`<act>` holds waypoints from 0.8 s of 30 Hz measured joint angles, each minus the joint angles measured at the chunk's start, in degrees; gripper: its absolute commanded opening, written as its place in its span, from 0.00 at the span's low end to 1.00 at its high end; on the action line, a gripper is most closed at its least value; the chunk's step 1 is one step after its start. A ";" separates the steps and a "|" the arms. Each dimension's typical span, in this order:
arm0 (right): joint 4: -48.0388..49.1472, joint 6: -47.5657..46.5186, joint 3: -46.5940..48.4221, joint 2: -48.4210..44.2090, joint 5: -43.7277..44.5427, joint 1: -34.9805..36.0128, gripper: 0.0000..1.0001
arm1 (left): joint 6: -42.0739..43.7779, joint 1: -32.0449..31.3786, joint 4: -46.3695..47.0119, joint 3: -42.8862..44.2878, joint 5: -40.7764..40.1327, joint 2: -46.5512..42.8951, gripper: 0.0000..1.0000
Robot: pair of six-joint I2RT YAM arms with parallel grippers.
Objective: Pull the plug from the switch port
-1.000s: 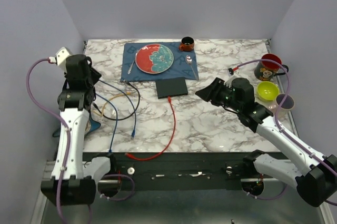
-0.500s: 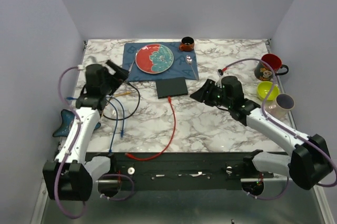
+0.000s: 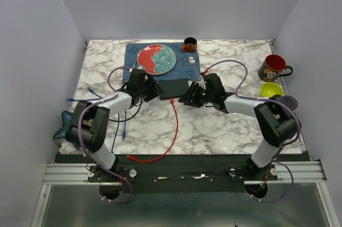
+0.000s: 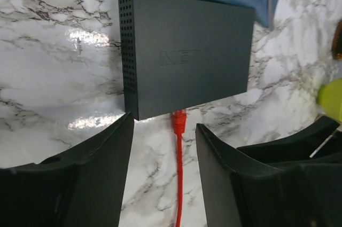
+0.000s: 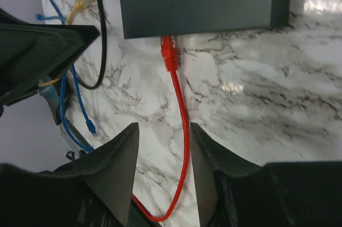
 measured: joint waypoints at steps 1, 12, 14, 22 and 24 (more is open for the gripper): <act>0.61 0.26 0.81 1.31 -0.31 0.11 0.55 | 0.07 -0.04 0.33 0.81 0.68 2.54 0.57; 4.22 1.29 9.33 12.50 -3.78 0.17 0.54 | 0.52 -0.07 2.47 10.82 3.52 14.10 0.52; 4.57 1.49 9.64 13.73 -4.13 0.17 0.54 | 0.61 -0.07 2.47 10.93 3.52 14.60 0.51; 5.18 1.70 10.05 16.63 -4.33 0.17 0.53 | 0.57 0.00 3.50 11.06 4.46 15.63 0.50; 5.31 1.75 10.49 16.98 -4.26 0.17 0.53 | 0.52 0.00 3.82 11.13 4.81 15.87 0.50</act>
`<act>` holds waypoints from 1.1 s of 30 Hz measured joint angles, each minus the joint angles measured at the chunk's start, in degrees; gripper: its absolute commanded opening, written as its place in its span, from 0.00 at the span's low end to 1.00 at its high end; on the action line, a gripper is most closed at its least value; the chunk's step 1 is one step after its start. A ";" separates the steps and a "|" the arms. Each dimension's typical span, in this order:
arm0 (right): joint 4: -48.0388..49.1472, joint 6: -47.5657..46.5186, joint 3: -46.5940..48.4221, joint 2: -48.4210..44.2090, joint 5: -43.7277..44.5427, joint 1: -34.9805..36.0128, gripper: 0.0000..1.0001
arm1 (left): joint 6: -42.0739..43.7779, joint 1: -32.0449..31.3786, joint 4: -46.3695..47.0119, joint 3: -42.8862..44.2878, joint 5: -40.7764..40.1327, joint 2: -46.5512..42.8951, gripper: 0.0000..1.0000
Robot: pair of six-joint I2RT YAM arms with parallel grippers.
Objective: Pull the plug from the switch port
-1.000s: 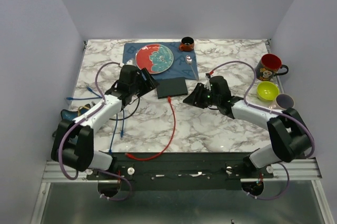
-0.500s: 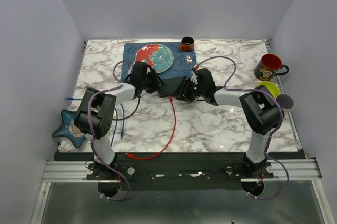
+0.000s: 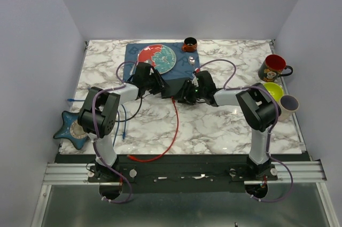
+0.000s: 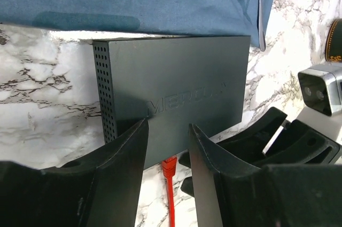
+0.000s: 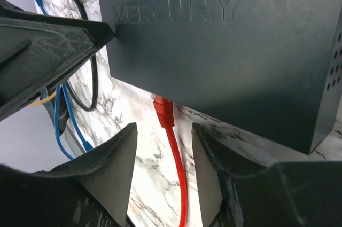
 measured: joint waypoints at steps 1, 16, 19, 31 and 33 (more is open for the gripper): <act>0.13 0.17 0.33 0.28 0.02 0.00 0.52 | -0.04 0.00 0.17 0.00 0.15 0.11 0.50; 4.68 5.20 1.11 2.75 0.15 0.00 0.44 | -0.44 0.00 0.70 -0.26 0.46 0.28 0.47; 6.12 6.49 0.83 2.91 0.17 0.00 0.43 | -0.44 0.00 0.87 -0.46 0.46 0.24 0.47; 10.25 10.40 0.04 4.72 0.26 -0.02 0.36 | -0.44 0.00 1.20 -1.01 0.48 0.02 0.47; 10.82 10.69 0.04 5.22 0.24 -0.02 0.36 | -0.44 0.00 1.20 -1.03 0.48 0.00 0.46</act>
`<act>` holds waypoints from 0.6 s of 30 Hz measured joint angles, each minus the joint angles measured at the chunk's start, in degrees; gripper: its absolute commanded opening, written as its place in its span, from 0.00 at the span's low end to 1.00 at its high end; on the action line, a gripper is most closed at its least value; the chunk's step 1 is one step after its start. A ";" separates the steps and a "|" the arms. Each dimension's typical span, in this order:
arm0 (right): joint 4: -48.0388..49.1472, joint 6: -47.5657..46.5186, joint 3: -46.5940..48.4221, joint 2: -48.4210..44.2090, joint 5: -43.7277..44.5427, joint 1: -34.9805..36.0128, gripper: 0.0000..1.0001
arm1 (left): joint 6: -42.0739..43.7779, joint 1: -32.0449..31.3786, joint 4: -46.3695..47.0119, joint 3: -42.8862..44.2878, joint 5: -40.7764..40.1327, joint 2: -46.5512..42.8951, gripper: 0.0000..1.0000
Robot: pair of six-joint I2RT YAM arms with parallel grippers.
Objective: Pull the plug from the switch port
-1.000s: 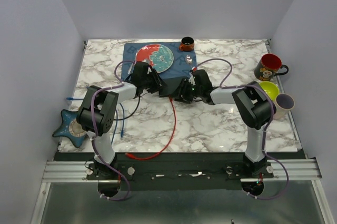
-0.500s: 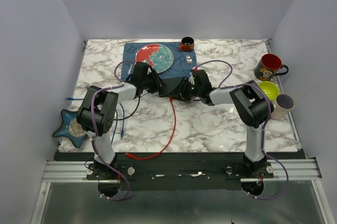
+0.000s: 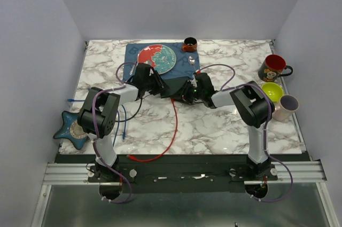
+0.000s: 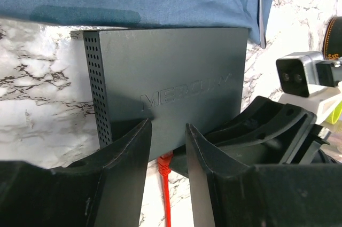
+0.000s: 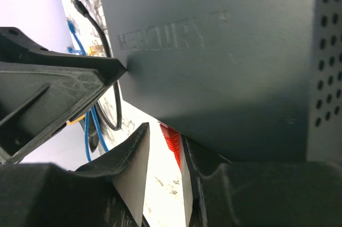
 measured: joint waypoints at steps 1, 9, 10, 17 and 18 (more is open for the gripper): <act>0.13 0.09 0.00 0.20 -0.11 0.02 0.36 | 0.00 0.00 0.02 0.00 0.00 -0.02 0.46; 0.33 0.20 0.00 0.39 -0.17 0.11 0.37 | -0.13 0.00 0.07 -0.35 0.04 -0.15 0.44; 0.39 0.50 0.00 0.39 -0.15 0.11 0.38 | -0.17 0.00 0.09 -0.48 0.04 -0.20 0.43; 3.89 3.89 -1.88 0.39 1.18 0.17 0.39 | -0.81 -0.15 1.22 -2.27 0.26 -1.09 0.42; 4.52 4.37 -2.21 0.39 1.44 0.24 0.39 | -0.90 -0.17 1.36 -2.49 0.26 -1.18 0.42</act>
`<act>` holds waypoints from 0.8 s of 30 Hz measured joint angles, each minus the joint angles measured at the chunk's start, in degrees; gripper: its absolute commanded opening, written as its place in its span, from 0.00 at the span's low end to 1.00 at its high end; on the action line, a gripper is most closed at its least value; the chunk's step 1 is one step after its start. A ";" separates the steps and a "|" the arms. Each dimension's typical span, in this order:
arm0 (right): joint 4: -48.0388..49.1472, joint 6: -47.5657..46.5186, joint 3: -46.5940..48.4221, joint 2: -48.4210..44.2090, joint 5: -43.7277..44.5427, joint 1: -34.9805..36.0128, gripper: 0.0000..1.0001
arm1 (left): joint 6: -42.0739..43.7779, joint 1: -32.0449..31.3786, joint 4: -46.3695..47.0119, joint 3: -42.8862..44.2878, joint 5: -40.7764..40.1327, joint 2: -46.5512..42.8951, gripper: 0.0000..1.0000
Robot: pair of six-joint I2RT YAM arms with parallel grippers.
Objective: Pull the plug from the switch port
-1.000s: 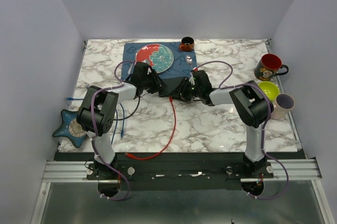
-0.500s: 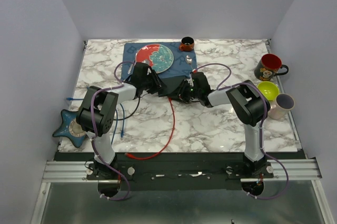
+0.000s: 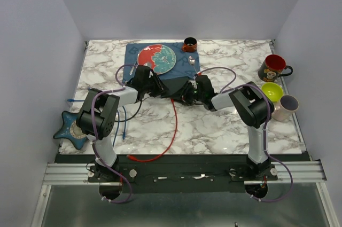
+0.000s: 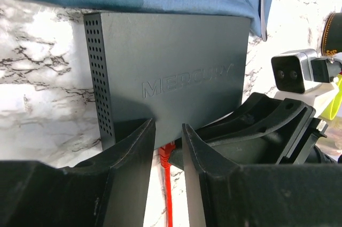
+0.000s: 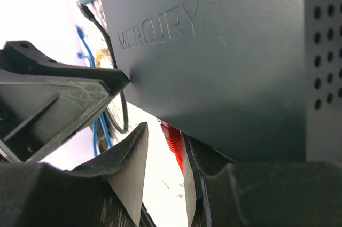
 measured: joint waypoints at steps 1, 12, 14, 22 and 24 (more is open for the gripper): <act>0.63 0.52 -0.31 0.00 0.31 0.04 0.39 | -0.07 -0.09 0.02 -0.13 0.02 -0.09 0.42; 2.89 4.59 -1.79 -0.02 3.04 0.35 0.31 | -0.39 -0.66 0.59 -0.87 0.15 -0.48 0.41; 3.10 5.20 -2.01 -0.02 3.58 0.44 0.29 | -0.39 -0.66 0.66 -1.09 0.17 -0.61 0.41; 2.97 6.60 -2.12 -0.02 4.79 0.55 0.21 | -0.46 -0.68 1.14 -1.60 0.31 -0.85 0.41; 2.93 7.08 -2.16 -0.02 4.83 0.55 0.18 | -0.46 -0.74 1.16 -1.77 0.31 -1.01 0.41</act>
